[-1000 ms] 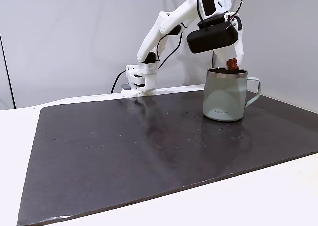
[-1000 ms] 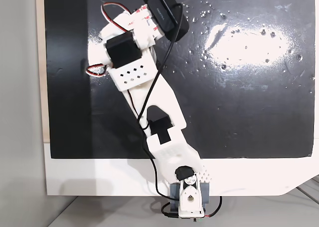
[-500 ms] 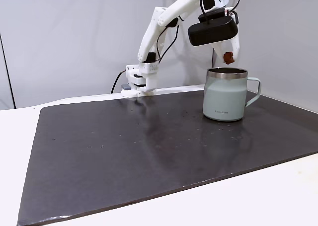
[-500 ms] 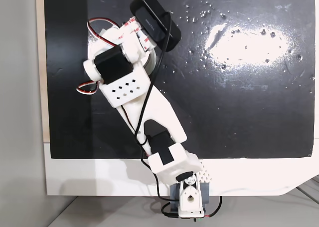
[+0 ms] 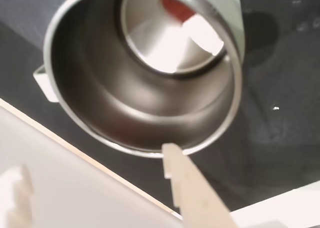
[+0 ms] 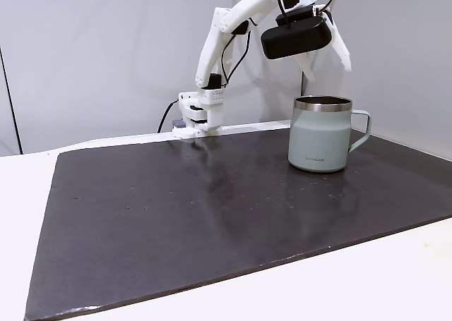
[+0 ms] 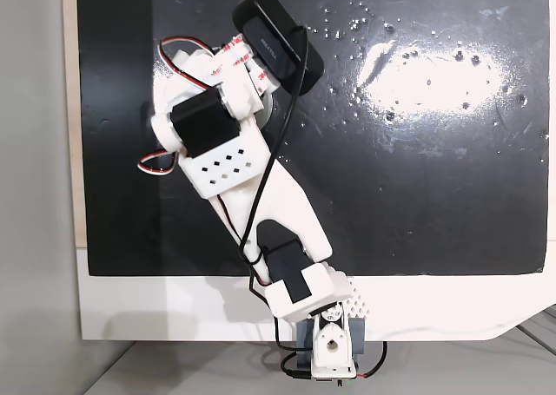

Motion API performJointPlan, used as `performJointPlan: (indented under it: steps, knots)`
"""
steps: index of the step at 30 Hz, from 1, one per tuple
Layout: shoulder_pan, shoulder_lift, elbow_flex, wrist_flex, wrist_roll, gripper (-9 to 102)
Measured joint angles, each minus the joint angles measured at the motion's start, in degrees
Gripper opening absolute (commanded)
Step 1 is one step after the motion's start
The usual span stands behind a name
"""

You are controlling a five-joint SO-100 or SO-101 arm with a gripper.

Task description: Grasp a cube and put it in the cup.

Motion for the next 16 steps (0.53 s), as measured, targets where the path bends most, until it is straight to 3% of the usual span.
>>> performJointPlan:
  steps: [16]
  knots:
    - [-0.09, 5.19, 5.71, 0.0, 1.93, 28]
